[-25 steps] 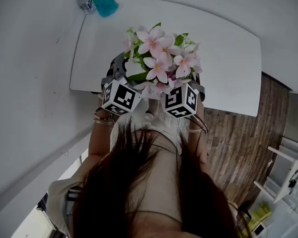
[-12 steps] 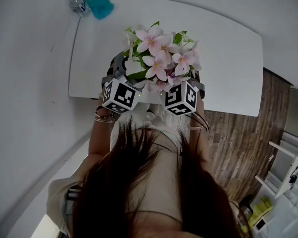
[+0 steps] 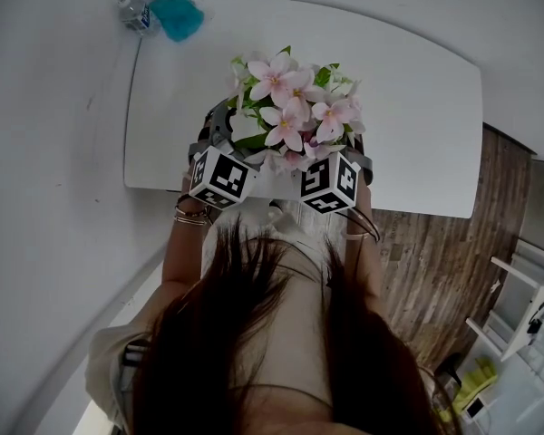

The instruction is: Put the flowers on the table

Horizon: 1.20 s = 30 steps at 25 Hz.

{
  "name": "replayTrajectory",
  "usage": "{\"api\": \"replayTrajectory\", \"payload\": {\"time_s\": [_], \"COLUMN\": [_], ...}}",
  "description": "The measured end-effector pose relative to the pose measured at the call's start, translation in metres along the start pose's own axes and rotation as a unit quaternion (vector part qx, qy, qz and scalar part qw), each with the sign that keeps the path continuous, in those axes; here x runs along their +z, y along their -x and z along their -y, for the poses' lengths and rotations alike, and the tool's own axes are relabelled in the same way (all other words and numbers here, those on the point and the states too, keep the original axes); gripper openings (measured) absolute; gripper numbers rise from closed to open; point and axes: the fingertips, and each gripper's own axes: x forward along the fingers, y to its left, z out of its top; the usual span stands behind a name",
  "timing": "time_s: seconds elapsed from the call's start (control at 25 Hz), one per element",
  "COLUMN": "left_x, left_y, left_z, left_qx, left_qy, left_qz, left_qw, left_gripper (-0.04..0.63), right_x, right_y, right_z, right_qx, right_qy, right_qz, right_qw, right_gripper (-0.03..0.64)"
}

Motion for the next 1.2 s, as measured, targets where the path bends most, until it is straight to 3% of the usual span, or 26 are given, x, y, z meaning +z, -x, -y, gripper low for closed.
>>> {"api": "replayTrajectory", "payload": {"time_s": [0.52, 1.2], "left_x": [-0.008, -0.054], "left_y": [-0.007, -0.036], "left_z": [0.006, -0.015], "left_qx": [-0.009, -0.020], "left_qy": [0.022, 0.045], "left_qz": [-0.008, -0.030], "left_qw": [0.9997, 0.9984], "left_gripper": [0.428, 0.428], "right_x": [-0.003, -0.016], "right_y": [-0.001, -0.055], "right_z": [-0.005, -0.011], "right_qx": [0.023, 0.044], "right_qy": [0.001, -0.005], "right_qz": [-0.009, -0.026], "right_qw": [1.000, 0.999], "right_gripper": [0.373, 0.373]}}
